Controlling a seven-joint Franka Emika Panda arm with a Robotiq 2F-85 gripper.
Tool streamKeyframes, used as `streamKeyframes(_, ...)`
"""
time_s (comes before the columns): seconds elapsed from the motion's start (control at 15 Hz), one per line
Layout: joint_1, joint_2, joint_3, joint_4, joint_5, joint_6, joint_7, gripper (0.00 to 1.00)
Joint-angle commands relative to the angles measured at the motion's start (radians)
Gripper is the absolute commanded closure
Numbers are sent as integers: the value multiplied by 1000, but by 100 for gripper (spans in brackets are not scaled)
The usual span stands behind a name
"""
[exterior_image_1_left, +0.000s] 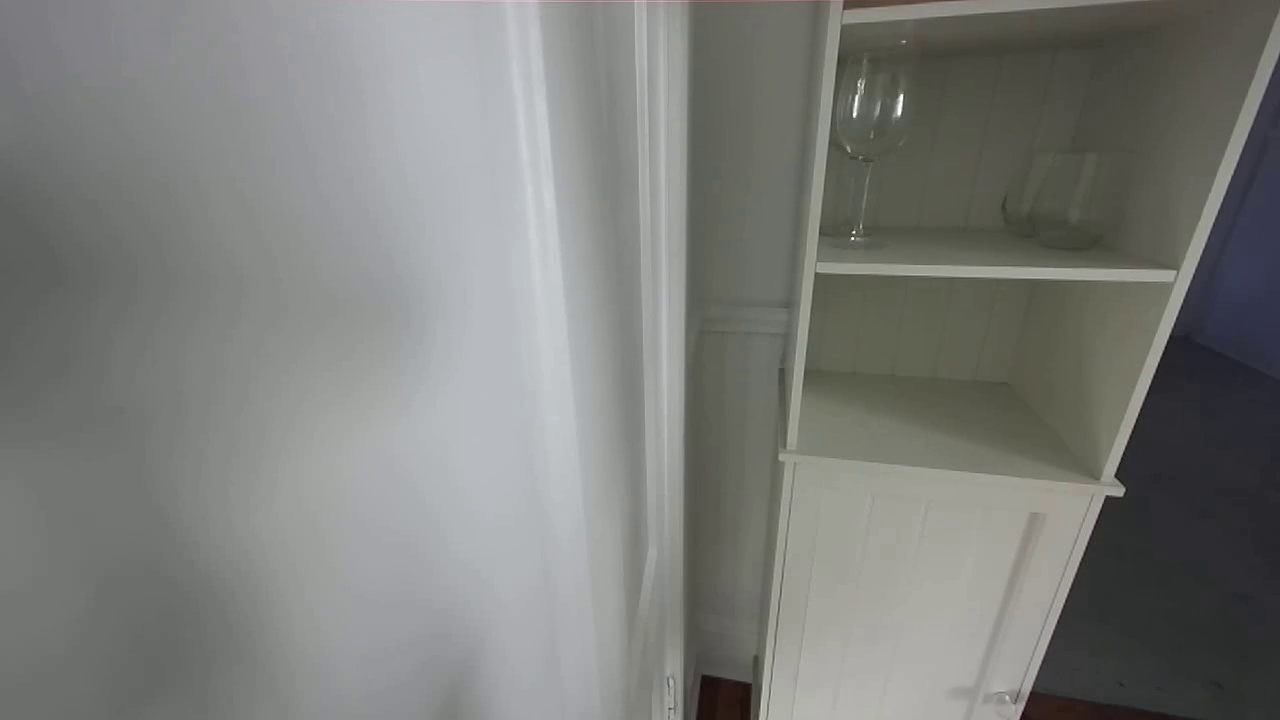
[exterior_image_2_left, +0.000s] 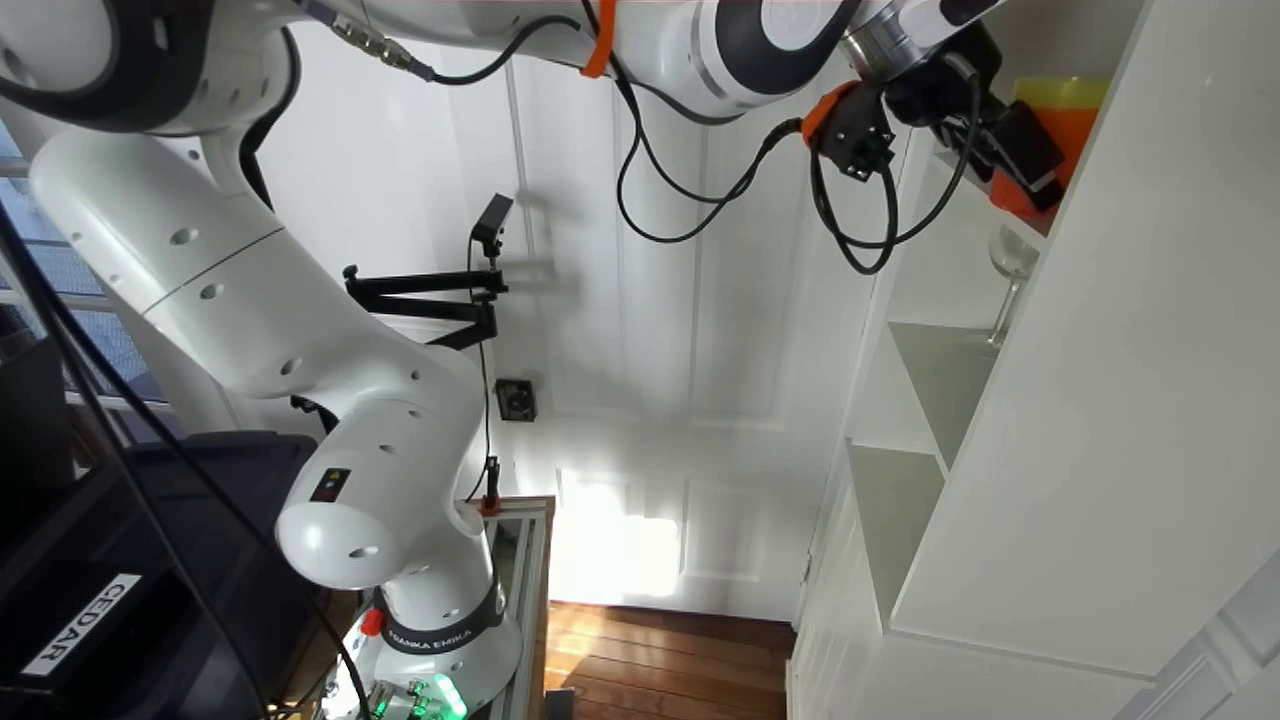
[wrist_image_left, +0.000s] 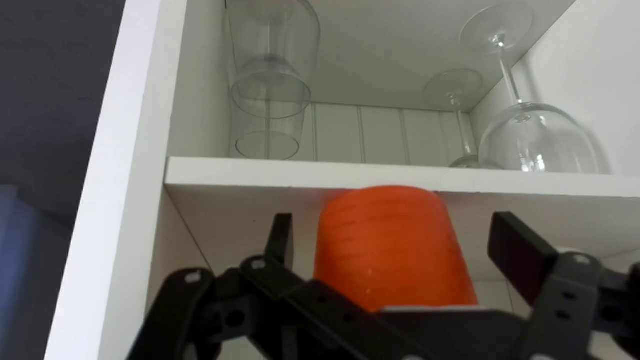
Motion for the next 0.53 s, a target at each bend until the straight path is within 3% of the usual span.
streamKeyframes(0.0,-13,31,6,25,-12,34,25,2)
streamKeyframes(0.13,-13,39,6,25,-11,44,25,26)
streamKeyframes(0.47,-19,42,-2,24,-13,49,21,57)
